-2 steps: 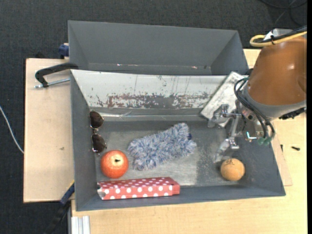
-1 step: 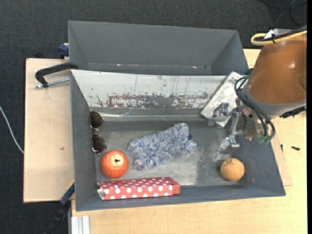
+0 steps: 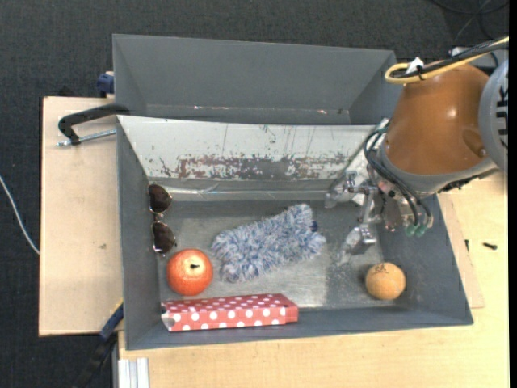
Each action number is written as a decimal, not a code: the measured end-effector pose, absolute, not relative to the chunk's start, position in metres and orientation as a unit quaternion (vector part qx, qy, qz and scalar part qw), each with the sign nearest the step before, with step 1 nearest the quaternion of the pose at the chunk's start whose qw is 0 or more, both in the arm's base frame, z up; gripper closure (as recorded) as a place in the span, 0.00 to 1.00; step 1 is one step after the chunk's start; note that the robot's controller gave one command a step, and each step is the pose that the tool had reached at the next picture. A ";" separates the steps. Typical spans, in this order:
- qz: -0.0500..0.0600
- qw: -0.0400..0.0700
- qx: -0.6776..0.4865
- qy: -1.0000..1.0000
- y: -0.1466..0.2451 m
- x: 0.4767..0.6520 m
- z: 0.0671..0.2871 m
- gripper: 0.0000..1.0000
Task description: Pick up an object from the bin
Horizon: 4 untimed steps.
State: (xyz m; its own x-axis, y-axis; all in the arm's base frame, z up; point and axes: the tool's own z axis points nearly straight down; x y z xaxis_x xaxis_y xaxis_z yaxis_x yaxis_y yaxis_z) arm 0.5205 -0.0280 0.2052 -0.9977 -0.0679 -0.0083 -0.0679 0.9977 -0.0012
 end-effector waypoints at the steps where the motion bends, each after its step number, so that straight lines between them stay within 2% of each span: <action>1: 0.001 0.000 -0.040 0.999 0.040 0.526 0.162 0.00; 2: 0.002 0.003 -0.034 0.999 0.046 0.559 0.157 0.00; 3: 0.001 0.004 -0.089 0.996 0.082 0.528 0.075 1.00; 4: 0.001 0.004 -0.089 0.996 0.082 0.528 0.075 1.00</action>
Offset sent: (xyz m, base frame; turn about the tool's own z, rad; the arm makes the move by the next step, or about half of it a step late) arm 0.0392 0.0694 -0.0507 0.0048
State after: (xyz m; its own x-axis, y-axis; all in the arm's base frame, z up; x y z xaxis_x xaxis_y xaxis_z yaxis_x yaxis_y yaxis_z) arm 0.5284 0.0823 0.0749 -0.9840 -0.1782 -0.0078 -0.1782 0.9840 0.0011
